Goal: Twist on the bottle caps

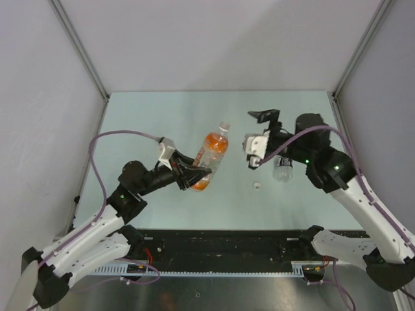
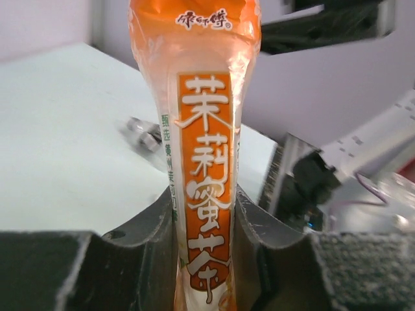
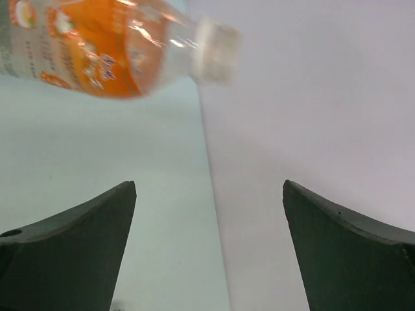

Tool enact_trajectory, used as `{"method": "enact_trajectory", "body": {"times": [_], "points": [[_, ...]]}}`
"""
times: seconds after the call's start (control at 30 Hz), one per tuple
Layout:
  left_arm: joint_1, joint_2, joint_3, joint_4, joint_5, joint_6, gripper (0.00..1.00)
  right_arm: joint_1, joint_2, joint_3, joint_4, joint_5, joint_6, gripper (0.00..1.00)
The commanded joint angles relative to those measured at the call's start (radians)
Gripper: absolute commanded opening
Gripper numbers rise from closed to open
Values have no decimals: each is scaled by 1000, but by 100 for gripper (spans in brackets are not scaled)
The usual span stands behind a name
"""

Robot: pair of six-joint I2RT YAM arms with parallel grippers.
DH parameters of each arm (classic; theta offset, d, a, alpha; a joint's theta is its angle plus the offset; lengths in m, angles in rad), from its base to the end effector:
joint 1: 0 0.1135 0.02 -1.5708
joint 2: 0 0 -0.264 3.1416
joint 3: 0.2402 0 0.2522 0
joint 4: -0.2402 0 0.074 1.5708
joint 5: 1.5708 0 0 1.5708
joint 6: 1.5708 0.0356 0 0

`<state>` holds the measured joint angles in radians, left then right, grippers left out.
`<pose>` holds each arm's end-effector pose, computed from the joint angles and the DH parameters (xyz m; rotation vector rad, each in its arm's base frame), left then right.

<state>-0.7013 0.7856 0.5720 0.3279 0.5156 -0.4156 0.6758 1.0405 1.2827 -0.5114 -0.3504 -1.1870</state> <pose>0.1337 -0.1358 0.3189 0.6706 1.4610 -1.2607 0.1589 0.1431 0.4297 -1.5954 0.8829 -0.0384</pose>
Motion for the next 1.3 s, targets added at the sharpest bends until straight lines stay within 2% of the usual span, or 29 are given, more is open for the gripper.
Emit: {"method": "enact_trajectory", "body": {"times": [0.0, 0.07, 0.17, 0.23, 0.27, 0.33, 0.37, 0.43, 0.63, 0.73, 0.83, 0.9, 1.07, 1.17, 1.27], "points": [[-6, -91, -46, 51, -267, 141, 19, -70, -103, 14, 263, -72, 433, 99], [-5, -121, -64, 81, -327, 178, 18, -103, -133, 15, 337, -50, 598, 99], [-4, -160, -87, 140, -433, 230, 14, -159, -138, 14, 386, 96, 898, 99], [-5, -181, -107, 193, -489, 260, 13, -179, -118, 14, 391, 245, 1052, 99], [-5, -189, -121, 237, -523, 272, 14, -188, -104, 14, 389, 373, 1171, 100], [-5, -204, -150, 323, -556, 296, 12, -219, -82, 12, 312, 605, 1441, 99], [-6, -210, -161, 357, -560, 308, 11, -245, -74, 8, 249, 663, 1547, 99], [-6, -224, -172, 389, -564, 351, 9, -286, -58, -4, 116, 660, 1635, 99], [-5, -296, -219, 428, -528, 451, 8, -283, 27, -107, -150, 550, 1658, 97], [-5, -339, -251, 443, -533, 410, 1, -263, 66, -186, -168, 534, 1673, 95], [-4, -397, -292, 447, -536, 358, 2, -251, 105, -251, -153, 495, 1670, 93], [-4, -431, -326, 448, -490, 359, 4, -244, 130, -272, -129, 459, 1641, 91], [-6, -457, -393, 448, -279, 382, 5, -126, 73, -293, 105, 298, 1466, 91], [-6, -439, -415, 453, -219, 356, 10, -18, -8, -314, 339, 167, 1368, 92], [-6, -413, -437, 473, -165, 348, 10, 77, -43, -320, 537, 47, 1308, 92]]}}
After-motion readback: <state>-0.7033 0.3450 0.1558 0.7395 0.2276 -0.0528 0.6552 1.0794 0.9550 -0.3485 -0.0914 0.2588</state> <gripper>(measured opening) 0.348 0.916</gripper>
